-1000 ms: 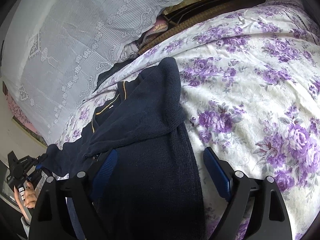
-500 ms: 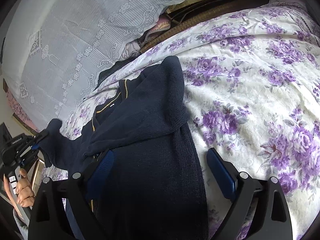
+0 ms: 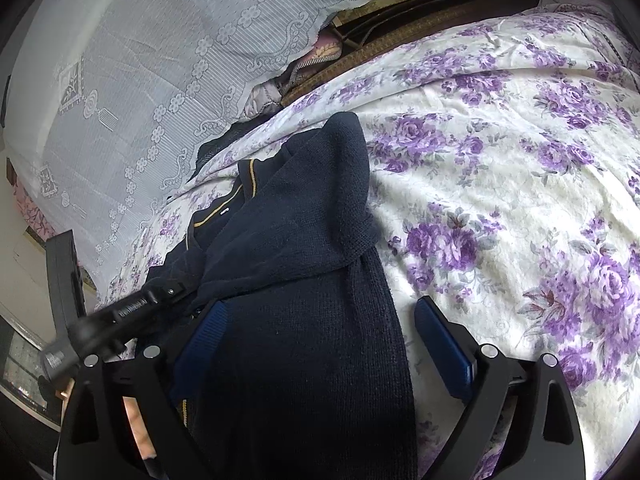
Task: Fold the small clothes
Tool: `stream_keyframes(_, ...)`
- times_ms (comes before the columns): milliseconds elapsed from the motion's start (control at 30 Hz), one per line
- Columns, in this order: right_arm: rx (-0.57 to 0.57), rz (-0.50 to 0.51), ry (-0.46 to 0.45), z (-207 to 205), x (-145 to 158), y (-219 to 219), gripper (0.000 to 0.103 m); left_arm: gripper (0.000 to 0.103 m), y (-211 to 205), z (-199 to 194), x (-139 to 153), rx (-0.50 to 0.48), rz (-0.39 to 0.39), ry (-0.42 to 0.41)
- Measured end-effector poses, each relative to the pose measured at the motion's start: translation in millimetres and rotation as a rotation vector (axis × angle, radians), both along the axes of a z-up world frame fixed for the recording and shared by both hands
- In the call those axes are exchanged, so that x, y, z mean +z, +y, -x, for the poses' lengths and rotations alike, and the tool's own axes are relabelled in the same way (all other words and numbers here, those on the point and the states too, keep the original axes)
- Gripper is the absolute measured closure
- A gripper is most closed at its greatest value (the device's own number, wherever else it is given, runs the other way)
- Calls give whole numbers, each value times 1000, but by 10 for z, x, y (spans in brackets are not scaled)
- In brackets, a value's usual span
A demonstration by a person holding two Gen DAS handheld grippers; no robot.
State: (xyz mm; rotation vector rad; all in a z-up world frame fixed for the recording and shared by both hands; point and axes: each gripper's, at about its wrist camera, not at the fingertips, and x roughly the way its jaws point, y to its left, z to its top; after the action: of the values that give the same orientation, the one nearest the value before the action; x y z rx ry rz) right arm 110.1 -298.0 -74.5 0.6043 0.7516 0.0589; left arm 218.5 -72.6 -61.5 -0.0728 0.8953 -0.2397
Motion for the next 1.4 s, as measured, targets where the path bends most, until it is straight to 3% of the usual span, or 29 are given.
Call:
stream_keyframes(33,0,0,0,-1,0,0,7,46,-36,29,19,-8,-25,-6)
stream_keyframes(100,1,-1,0,-1,0,0,7,19,-59,141,94,-11,-53,-47)
stream_keyframes(200,3,-4,-1,-13,2,-11,8,10,-76,354,300,-76,-95,-116)
stream_keyframes(267,2,-4,-1,-11,1,-11,8,7,19,464,482,-115,-105,-145)
stream_keyframes(333,2,-4,-1,-10,2,-10,8,5,212,494,645,-77,-107,-174)
stream_keyframes(400,0,4,-2,-10,19,-5,9,5,493,453,774,-6,-98,-184)
stream_keyframes(467,0,37,-8,8,79,37,16,5,919,363,828,123,-80,-179)
stream_keyframes(500,20,66,-25,24,138,98,23,5,1071,314,812,174,-74,-170)
stream_keyframes(600,132,223,-124,117,401,471,31,5,1639,99,559,339,1,-68)
stream_keyframes(667,226,331,-179,187,542,809,31,5,1920,-76,263,405,64,28)
stream_keyframes(767,331,481,-232,232,681,1324,31,5,2006,-259,-14,411,57,115)
stream_keyframes(867,434,653,-266,169,776,1898,31,5,1835,-306,-94,397,-99,78)
stream_keyframes(967,510,821,-267,-39,758,2421,32,4,1817,-320,-148,398,-133,83)
stream_keyframes(1067,550,866,-219,-318,646,2687,32,4,1852,-310,-111,402,-101,80)
stream_keyframes(1200,564,956,-183,-579,476,2923,42,4,1874,-297,-70,393,-75,80)
stream_keyframes(1367,589,907,-141,-792,395,2948,54,4,1882,-337,-88,404,-80,96)
stream_keyframes(1400,591,898,-136,-799,383,2940,63,4,1896,-351,-88,409,-78,97)
